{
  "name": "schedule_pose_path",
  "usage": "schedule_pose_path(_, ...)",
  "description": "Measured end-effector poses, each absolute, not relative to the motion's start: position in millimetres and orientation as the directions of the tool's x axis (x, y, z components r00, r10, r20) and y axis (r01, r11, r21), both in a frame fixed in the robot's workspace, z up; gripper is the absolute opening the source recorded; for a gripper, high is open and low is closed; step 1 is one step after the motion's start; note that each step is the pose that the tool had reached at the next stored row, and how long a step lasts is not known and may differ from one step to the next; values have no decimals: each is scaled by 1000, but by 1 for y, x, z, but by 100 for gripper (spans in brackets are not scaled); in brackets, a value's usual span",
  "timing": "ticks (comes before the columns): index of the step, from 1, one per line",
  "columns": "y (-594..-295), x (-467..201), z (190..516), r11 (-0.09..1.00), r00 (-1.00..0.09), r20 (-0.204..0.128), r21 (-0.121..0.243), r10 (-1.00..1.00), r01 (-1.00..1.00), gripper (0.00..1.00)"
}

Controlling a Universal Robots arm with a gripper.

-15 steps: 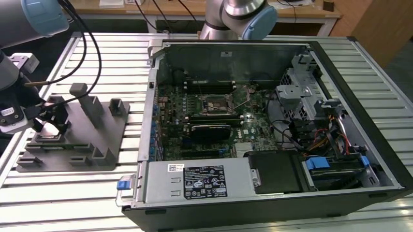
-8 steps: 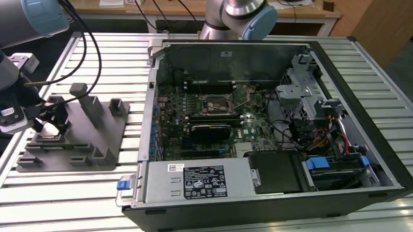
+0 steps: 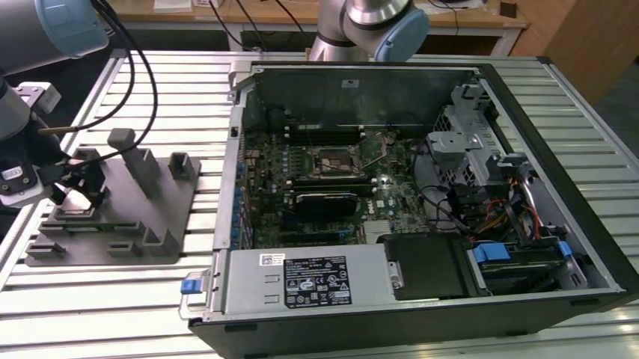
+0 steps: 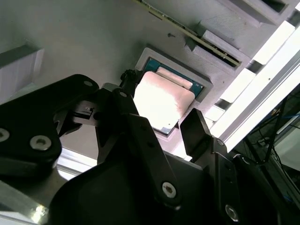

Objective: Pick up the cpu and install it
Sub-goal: 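Pick up the cpu and move it towards the insertion slot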

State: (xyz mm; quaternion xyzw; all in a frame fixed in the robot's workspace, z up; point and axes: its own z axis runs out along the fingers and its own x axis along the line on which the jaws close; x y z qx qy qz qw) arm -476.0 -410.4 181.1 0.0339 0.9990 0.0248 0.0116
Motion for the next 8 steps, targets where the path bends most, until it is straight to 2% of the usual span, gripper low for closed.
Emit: schedule_pose_path(8, -410, -476, 181, 996, -997, -20, 50, 68, 67, 63)
